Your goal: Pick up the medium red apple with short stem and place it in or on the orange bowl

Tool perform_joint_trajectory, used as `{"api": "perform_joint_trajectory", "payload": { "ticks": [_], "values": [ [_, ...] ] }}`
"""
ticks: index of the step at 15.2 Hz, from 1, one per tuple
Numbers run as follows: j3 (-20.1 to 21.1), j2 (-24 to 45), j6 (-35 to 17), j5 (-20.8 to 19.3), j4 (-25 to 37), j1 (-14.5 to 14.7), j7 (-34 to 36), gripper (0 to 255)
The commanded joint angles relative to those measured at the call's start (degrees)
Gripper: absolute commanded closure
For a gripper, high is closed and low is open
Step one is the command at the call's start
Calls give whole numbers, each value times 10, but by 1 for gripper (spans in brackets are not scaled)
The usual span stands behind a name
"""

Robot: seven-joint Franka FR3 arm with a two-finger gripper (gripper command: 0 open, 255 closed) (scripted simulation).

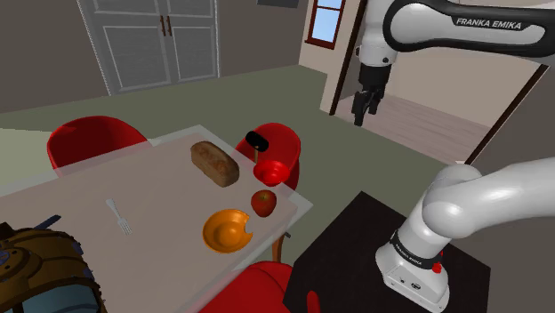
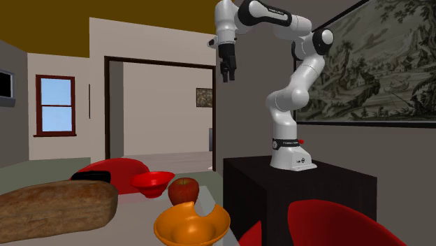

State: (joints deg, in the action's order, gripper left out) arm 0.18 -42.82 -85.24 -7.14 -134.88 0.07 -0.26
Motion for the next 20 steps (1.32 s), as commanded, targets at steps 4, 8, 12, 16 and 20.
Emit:
{"api": "perform_joint_trajectory", "payload": {
  "ticks": [4,8,12,16,20],
  "values": [
    [-11,30,-65,2,-28,13,-28,0],
    [-25,80,-150,6,-55,30,-66,0],
    [-35,141,-235,14,-70,48,-105,0],
    [-43,212,-315,26,-73,67,-147,0],
    [-47,288,-390,45,-65,87,-193,0]
  ]
}}
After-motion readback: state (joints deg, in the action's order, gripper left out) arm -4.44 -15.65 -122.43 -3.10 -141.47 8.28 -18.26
